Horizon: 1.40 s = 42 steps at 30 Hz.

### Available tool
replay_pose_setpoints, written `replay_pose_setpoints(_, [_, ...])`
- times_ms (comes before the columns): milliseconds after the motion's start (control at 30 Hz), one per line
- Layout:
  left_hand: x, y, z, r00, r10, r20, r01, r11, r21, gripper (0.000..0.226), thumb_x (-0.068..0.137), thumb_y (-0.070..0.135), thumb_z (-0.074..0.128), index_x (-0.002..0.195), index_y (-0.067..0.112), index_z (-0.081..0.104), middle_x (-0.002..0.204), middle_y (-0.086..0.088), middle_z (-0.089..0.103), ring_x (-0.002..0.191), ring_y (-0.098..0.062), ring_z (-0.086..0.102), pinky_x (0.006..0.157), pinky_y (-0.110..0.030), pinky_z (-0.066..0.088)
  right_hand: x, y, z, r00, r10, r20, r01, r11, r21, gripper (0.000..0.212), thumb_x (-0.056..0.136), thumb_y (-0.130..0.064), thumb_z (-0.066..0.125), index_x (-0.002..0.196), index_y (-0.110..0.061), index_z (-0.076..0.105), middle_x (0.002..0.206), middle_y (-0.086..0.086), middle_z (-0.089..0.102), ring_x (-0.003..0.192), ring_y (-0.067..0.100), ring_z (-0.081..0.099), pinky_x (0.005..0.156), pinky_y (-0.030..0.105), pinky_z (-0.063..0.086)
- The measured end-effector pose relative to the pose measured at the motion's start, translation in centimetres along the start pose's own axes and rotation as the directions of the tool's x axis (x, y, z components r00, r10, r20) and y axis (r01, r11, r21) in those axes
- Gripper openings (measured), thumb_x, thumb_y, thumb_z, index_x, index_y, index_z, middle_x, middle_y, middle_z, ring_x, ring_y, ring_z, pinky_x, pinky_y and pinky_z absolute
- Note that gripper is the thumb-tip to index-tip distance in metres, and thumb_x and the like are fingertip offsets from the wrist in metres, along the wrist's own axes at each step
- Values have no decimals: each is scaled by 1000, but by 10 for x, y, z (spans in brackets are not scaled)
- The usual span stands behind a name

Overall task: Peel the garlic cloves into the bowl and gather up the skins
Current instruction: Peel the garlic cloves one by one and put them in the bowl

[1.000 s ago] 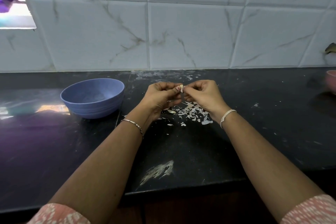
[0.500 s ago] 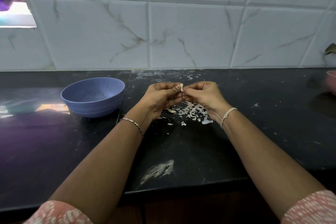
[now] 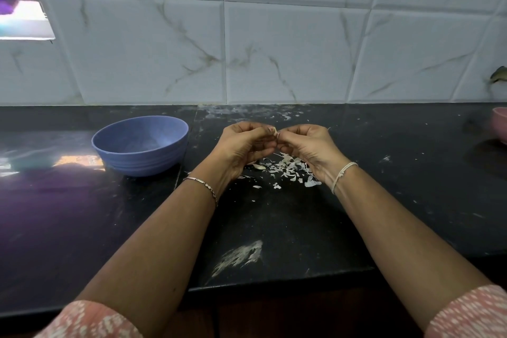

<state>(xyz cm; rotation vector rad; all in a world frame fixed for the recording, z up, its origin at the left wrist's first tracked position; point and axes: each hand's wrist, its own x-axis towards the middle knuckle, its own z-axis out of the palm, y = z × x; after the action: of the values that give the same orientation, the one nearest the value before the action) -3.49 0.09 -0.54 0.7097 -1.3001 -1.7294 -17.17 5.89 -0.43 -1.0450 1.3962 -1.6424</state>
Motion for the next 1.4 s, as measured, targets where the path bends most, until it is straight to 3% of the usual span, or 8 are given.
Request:
replay_pose_setpoints(367, [1,0,-2,999,7,37,-5,999,-38,5,83,-1,69,83,4,69,76,-11,73,68,-17,71,65,-25,61,3,-2,-1,997,68,36,-72,989,127,6,82,5,71,85,5,65,76,15,68,66,17,65,59,17,54])
replay_pose_setpoints(933, [0,-1,0,999,23,37,-24,999,25,7,81,-1,73,83,4,69,78,-11,73,69,-17,72,64,-24,60,2,-1,-1,999,40,0,-40,995,89,16,80,4,71,72,-4,61,69,10,67,66,17,67,57,17,53])
replay_pose_setpoints(1400, [2,-3,3,997,82,5,-82,994,67,8,81,-1,73,87,-1,68,80,-14,69,66,-17,69,64,-24,60,5,0,-1,999,44,18,-45,993,107,14,80,1,73,74,-4,62,79,14,68,70,18,67,61,18,55])
